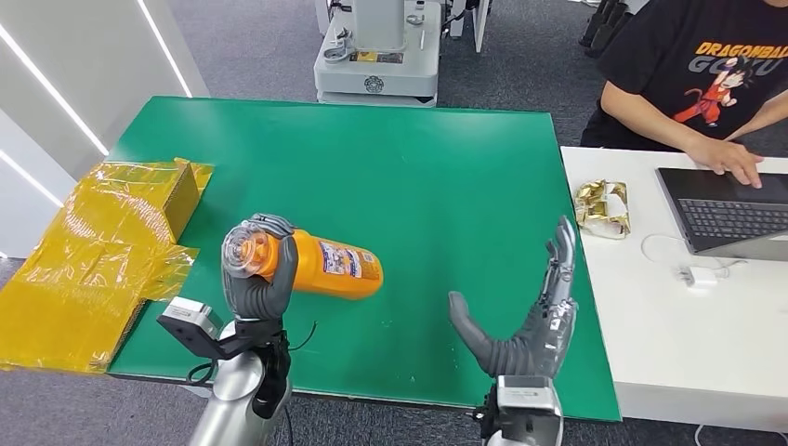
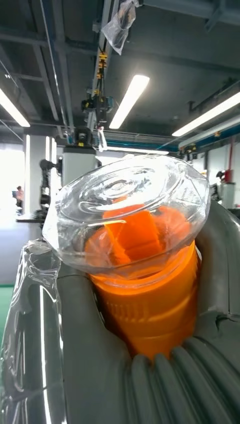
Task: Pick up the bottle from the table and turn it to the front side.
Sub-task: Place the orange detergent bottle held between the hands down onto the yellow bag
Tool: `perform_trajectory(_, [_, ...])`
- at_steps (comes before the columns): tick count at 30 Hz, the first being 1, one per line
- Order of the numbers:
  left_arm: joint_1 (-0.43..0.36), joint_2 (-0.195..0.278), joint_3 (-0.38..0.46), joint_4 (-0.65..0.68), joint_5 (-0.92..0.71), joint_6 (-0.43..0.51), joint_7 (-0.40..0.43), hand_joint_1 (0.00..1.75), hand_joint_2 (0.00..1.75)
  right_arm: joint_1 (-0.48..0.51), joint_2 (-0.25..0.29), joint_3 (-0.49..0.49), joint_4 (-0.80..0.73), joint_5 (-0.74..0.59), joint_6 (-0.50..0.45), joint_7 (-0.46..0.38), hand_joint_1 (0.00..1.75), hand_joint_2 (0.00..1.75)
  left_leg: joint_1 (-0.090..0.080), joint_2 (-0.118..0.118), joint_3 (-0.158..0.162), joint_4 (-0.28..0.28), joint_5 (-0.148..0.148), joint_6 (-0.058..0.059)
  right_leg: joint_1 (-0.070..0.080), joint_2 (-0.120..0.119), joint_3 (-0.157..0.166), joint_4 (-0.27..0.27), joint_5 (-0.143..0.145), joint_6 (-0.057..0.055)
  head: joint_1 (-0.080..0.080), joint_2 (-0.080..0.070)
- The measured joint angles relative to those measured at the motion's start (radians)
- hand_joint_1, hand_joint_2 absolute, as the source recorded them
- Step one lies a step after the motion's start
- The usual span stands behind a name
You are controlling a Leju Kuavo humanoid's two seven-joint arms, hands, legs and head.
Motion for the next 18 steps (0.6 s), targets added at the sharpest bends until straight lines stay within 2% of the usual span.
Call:
perform_trajectory(4, [-0.001,0.034,0.013,0.000,-0.080,0.062,0.000,1.75,1.75,0.029,0.000,0.014,-0.050,-0.013,-0.013,-0.038,0.00,1.75,0.000,0.000,0.000,0.000,0.000,0.000,0.000,0.000,0.000,0.000,0.000,0.000,0.000,0.000])
perform_trajectory(8, [0.005,0.076,0.029,-0.009,-0.085,0.052,0.006,1.75,1.75,0.046,0.000,0.027,-0.075,-0.042,-0.013,-0.063,0.00,1.75,0.000,0.000,0.000,0.000,0.000,0.000,0.000,0.000,0.000,0.000,0.000,0.000,0.000,0.000])
perform_trajectory(12, [0.036,0.142,0.056,-0.035,-0.140,0.077,0.011,1.75,1.75,0.054,-0.005,0.046,-0.078,-0.086,-0.013,-0.092,0.00,1.75,0.000,0.001,0.000,-0.001,0.000,0.000,0.000,0.002,0.000,0.000,0.000,0.000,0.000,0.000])
perform_trajectory(18, [0.090,0.243,0.120,-0.091,-0.271,0.185,0.013,1.75,1.75,0.057,-0.025,0.084,-0.080,-0.132,-0.004,-0.106,0.00,1.75,0.001,0.001,0.000,-0.001,0.000,-0.001,0.000,0.002,-0.001,0.000,-0.001,-0.001,0.000,0.000])
